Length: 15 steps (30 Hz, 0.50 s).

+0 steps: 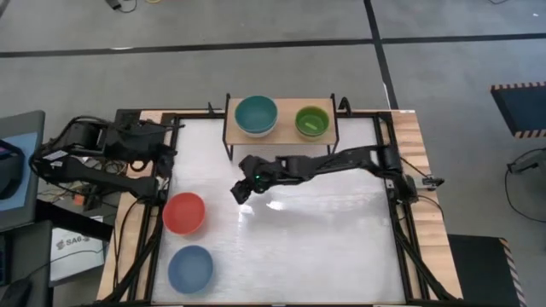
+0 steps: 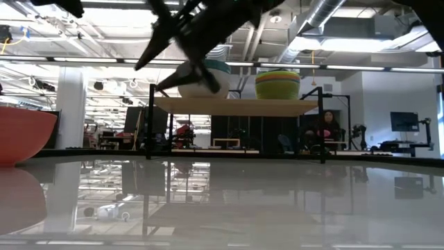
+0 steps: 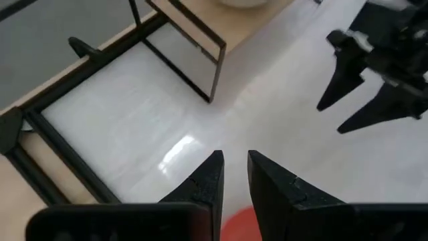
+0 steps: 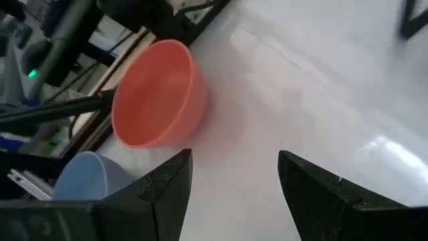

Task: Place and stack bowls onto a shelf
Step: Stack the orange bowl on top of the dark green bowl on the shelf

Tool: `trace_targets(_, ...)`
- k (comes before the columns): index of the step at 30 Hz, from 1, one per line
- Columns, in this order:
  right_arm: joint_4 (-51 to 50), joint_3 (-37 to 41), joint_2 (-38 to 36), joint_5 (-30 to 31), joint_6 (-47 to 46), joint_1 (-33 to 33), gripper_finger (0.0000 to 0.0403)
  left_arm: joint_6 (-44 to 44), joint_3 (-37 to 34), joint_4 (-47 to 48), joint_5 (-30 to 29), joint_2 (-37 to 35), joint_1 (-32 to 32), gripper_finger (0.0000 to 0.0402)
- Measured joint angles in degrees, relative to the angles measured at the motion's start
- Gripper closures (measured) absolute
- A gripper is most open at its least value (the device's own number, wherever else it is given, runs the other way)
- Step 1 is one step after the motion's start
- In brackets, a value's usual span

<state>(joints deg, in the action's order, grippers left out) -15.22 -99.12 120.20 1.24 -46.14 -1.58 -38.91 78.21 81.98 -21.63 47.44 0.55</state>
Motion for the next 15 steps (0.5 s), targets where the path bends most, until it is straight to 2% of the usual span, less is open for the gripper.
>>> trace_targets(5, 4.53, -2.55, 5.10, -1.28, -1.87, -0.11, 0.0155, 0.12, -2.87, 0.63, 0.35, -0.43, -0.28, 0.0326)
trace_targets(15, 3.36, -16.61, 17.24, -1.75, -1.85, 0.70, 0.0155, 1.13, -6.24, 6.73, 3.34, -0.35, -0.28, 0.0250)
